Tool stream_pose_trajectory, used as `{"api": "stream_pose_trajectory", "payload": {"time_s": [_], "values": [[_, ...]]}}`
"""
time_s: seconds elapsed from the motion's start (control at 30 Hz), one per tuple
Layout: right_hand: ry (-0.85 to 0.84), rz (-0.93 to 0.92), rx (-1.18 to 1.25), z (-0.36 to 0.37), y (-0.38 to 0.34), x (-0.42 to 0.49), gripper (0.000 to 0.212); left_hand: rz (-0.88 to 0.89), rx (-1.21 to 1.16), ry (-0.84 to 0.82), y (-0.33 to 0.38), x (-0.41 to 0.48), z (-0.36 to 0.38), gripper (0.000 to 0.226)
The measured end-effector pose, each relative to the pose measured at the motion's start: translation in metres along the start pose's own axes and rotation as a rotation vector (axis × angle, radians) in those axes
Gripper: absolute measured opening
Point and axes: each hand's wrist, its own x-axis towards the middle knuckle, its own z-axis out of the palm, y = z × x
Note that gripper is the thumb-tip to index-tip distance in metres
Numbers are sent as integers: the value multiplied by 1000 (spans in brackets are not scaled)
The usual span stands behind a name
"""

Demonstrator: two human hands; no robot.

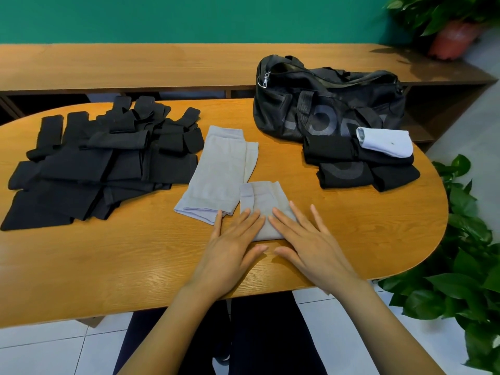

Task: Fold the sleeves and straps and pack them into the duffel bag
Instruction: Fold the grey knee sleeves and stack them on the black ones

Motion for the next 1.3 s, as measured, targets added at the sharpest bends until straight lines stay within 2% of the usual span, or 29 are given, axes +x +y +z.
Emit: {"api": "stream_pose_trajectory", "payload": {"time_s": [0.17,0.4,0.57,0.63,0.83,0.9,1.07,1.2,1.3], "values": [[-13,3,17,2,4,-2,65,9,-13,57,-1,1,3,63],[102,-1,-8,-2,1,-1,62,11,-58,170,-1,0,1,48],[206,-10,49,-8,0,-3,60,-70,-191,261,12,0,-13,51],[237,-10,70,-11,1,-2,57,-138,-258,246,15,-1,-17,53],[308,24,102,-20,-1,4,43,-189,-330,247,17,0,-19,59],[315,46,152,-22,0,8,42,-187,-293,292,16,0,-18,56],[250,104,233,-23,10,28,41,-9,-28,399,10,-2,-12,43],[153,165,262,-28,14,50,32,83,72,295,8,-3,-10,43],[114,232,249,-27,14,59,34,51,147,136,5,1,-6,53]]}}
